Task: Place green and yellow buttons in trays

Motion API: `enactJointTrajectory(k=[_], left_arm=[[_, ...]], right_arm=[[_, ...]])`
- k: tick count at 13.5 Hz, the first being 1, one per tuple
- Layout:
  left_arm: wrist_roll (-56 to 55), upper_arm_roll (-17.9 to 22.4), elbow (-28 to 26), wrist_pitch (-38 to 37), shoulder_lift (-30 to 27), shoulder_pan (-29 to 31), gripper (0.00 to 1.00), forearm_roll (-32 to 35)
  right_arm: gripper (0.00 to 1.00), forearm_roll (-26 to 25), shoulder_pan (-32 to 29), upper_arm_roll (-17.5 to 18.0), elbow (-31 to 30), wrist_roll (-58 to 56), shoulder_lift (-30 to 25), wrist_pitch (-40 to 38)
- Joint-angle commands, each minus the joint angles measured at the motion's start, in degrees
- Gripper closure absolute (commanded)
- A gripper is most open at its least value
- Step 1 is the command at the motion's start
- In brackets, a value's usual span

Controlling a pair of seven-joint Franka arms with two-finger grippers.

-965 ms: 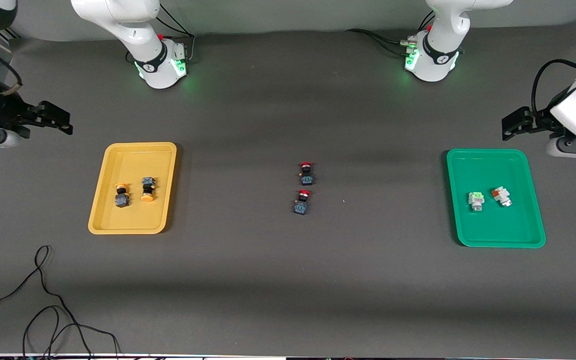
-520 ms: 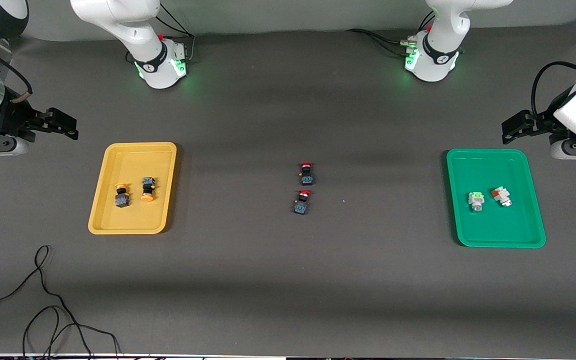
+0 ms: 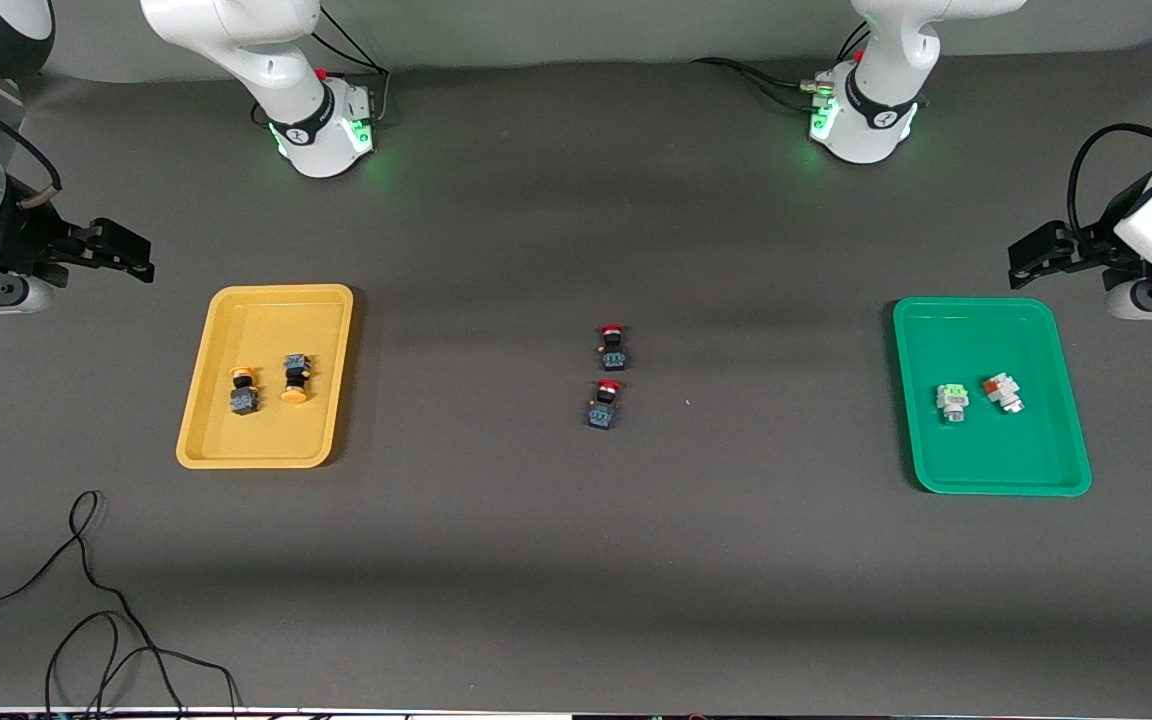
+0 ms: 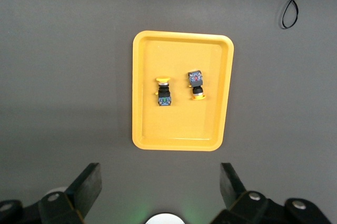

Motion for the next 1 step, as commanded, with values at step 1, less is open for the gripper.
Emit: enactJointTrajectory(k=[1], left_arm=[[-0.6,0.2,0.1,0.2,0.0,-0.3,0.01,-0.3]], right_arm=[[0.00,-0.3,0.3,-0.3,1.3,1.1,0.7,-0.1]])
